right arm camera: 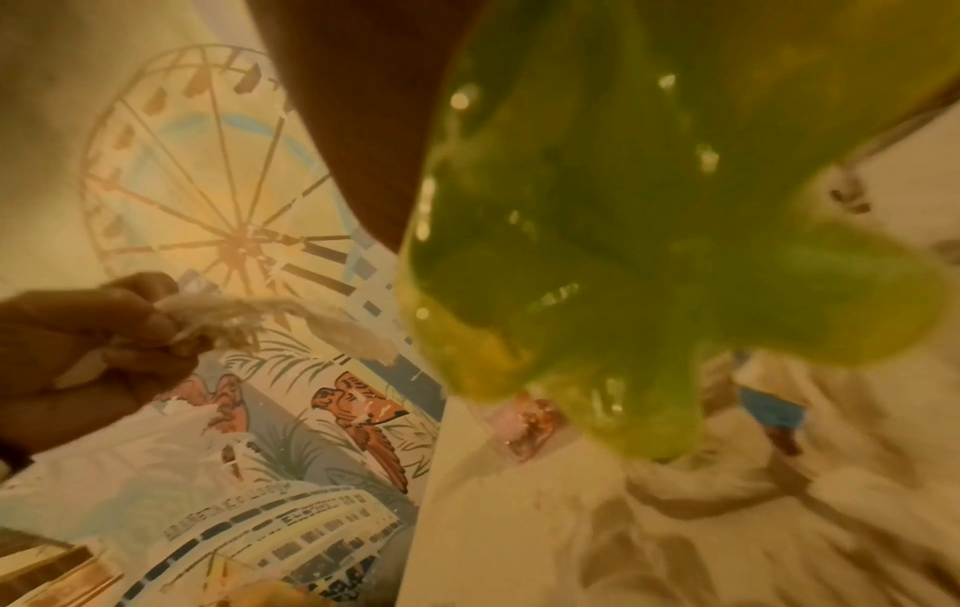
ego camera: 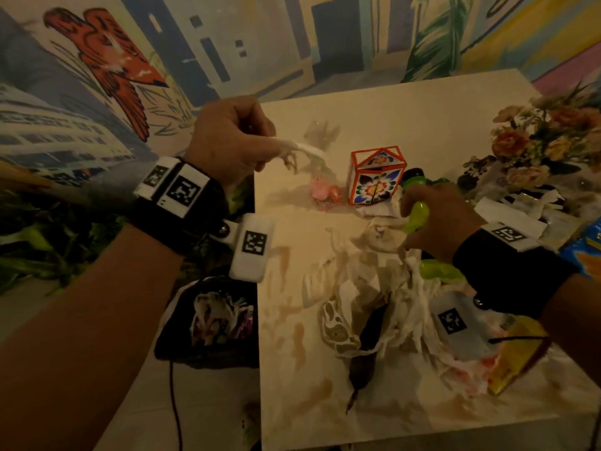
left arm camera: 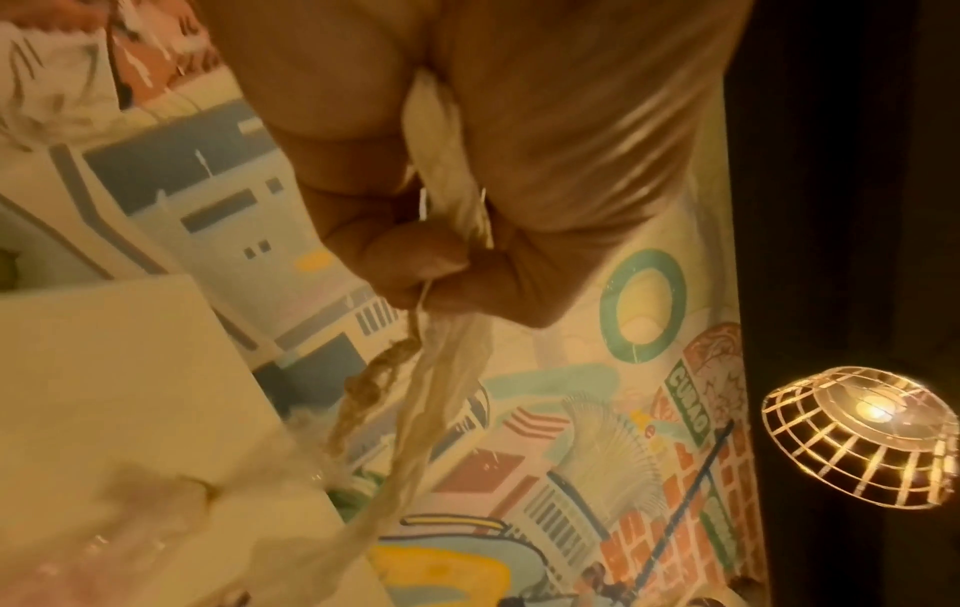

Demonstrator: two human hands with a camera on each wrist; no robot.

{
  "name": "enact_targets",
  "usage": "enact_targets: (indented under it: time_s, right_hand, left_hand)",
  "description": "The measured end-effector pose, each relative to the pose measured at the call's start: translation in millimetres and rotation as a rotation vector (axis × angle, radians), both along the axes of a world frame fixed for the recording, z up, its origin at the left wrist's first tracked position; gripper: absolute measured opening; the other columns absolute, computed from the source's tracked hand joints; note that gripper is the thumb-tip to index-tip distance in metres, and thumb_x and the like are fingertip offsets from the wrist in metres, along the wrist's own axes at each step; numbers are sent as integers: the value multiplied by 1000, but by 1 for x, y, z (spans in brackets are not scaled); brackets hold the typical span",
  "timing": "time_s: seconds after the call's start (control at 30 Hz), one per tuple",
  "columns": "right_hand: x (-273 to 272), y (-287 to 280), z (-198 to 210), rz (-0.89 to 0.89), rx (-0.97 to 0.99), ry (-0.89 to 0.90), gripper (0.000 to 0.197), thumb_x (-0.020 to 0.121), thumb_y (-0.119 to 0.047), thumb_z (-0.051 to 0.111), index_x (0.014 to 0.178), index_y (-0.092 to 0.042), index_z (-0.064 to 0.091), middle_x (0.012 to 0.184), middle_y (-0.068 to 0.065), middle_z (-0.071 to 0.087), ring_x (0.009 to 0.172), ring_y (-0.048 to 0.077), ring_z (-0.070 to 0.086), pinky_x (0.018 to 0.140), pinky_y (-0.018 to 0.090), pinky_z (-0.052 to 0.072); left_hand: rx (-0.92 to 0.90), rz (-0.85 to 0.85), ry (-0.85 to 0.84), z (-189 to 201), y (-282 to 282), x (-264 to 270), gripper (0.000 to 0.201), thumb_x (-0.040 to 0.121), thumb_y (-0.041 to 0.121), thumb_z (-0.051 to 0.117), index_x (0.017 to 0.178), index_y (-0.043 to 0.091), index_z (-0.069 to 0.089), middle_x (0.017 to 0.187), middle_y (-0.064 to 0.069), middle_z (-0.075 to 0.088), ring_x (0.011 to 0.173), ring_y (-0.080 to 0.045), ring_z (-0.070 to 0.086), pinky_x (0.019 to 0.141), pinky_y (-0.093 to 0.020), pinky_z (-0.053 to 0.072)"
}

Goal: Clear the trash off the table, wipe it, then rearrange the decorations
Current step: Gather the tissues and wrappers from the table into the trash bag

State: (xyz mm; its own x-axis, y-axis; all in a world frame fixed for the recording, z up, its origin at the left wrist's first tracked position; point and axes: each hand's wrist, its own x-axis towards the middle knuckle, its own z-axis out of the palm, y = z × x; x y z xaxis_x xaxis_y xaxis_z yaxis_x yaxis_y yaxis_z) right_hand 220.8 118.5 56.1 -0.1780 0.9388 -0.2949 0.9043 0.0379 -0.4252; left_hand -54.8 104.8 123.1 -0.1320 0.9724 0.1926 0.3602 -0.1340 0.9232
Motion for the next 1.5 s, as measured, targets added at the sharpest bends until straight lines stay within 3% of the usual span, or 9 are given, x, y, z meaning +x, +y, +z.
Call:
enact_targets:
  time_s: [0.17,0.3,0.4,0.57,0.8,0.9,1.17,1.33,1.5]
  right_hand:
    - [-43,-10,15,147,26,27,41,66,-6,74,90,-30,51,112,6,35,93,27,45,77,27,35]
    - [-102,-22,11,277,-14,63,41,63,-9,74,88,-32,51,116,6,39,98,25,44,80,26,34]
    - [-151,-34,-1,355,-57,50,38,64,-13,73,88,-32,50,111,4,38,95,24,44,82,23,32]
    - [-239,-55,-38,448,-211,68,38,66,-16,73,89,-33,49,107,4,36,88,31,51,78,36,51]
    - [-338,-82,-128,410,-424,14,36,67,-16,72,78,-39,46,109,7,44,78,27,57,52,25,42]
    - [-367,-93,-176,360,-485,31,34,62,-19,69,70,-41,45,116,10,47,83,30,58,63,31,49]
    - [-388,-109,-276,211,-606,-73,41,74,-17,70,112,-29,57,131,14,39,96,38,59,78,34,53]
    - [-398,-113,-307,186,-631,-59,45,73,-22,72,115,-29,56,131,14,43,100,39,59,84,40,55]
    - [-403,-110,-311,181,-634,33,57,85,-16,63,138,-23,43,149,13,27,127,37,42,103,40,42]
  left_hand:
    - [-135,190,144,-31,-31,-66,17,49,27,72,52,23,56,63,-20,59,51,-26,52,51,-40,45]
    - [-340,309,315,-76,-62,-117,22,65,10,76,58,19,57,57,-3,59,48,-8,53,50,-27,46]
    - [-464,393,384,-121,-85,-150,17,69,10,75,62,12,59,59,-2,57,54,-13,52,53,-25,44]
    - [-698,412,424,-205,-120,-204,21,70,11,73,62,11,54,62,-4,54,58,-17,48,47,-22,37]
    - [-915,354,431,-290,-144,-257,24,75,11,70,66,11,47,67,-5,47,66,-22,49,53,-24,37]
    - [-955,311,445,-320,-147,-274,39,77,23,73,61,16,38,62,0,40,59,-16,42,49,-24,30]
    - [-1032,221,374,-390,-152,-296,31,86,24,64,66,16,42,70,-4,47,75,-24,52,61,-29,42]
    - [-994,167,329,-417,-168,-300,33,88,33,59,115,14,59,115,-12,61,103,-31,58,82,-29,48]
    - [-1000,204,331,-413,-180,-323,37,87,21,59,123,13,56,122,-10,60,107,-29,58,87,-28,48]
